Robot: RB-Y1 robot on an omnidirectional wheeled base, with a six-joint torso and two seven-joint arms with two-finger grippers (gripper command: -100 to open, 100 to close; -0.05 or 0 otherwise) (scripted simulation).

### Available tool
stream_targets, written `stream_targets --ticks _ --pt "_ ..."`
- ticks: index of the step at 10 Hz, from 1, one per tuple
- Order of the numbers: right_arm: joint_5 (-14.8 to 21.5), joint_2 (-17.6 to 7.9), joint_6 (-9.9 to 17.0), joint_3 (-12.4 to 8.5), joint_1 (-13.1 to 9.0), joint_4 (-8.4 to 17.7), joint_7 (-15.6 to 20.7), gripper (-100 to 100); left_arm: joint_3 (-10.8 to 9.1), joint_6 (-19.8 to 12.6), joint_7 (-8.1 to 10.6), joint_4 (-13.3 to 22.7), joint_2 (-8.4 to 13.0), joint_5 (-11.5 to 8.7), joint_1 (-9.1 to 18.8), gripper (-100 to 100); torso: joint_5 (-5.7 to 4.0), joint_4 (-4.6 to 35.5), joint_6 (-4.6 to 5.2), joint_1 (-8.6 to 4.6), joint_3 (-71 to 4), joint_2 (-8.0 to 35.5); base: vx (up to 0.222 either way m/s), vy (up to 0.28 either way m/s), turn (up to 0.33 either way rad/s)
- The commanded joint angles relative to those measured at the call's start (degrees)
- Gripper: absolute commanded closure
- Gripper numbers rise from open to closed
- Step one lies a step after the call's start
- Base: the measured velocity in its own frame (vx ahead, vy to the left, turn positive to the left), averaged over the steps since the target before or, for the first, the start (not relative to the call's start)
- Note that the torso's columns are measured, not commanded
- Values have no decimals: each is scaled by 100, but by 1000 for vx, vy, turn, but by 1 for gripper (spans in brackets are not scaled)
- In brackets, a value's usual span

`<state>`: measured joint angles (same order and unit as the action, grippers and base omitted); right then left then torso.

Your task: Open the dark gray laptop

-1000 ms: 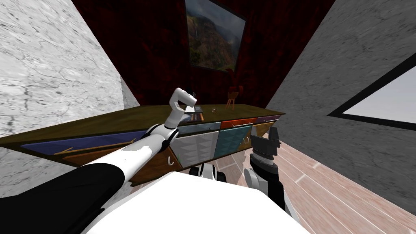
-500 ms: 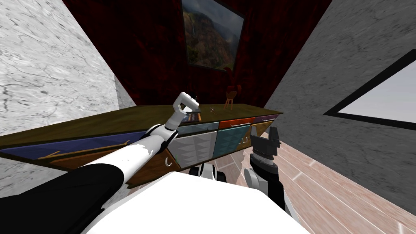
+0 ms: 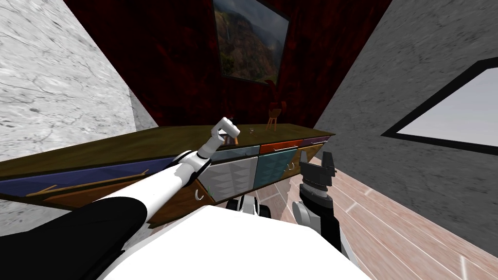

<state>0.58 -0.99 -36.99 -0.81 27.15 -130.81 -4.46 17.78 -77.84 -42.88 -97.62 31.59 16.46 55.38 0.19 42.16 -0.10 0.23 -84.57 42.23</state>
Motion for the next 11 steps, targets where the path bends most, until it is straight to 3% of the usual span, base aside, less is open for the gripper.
stream_targets --ticks 1,9,10,11 --pt "0 0 0 0 0 0 0 0 80 -219 -199 -163 66 -20 41 -100 3 -2 -3 2 6 6 21 -6 -28" --pt "0 0 0 0 0 0 0 0 -40 -1068 -633 -592 168 -312 572 -100 -18 12 11 -20 1 6 0 5 -13" --pt "0 0 0 0 0 0 0 0 -26 -987 -593 -535 151 -286 552 -100 -18 13 11 -19 2 8 -7 5 -13" --pt "0 0 0 0 0 0 0 0 -28 -1015 -607 -542 152 -290 561 0 -18 12 9 -23 1 5 0 0 0"
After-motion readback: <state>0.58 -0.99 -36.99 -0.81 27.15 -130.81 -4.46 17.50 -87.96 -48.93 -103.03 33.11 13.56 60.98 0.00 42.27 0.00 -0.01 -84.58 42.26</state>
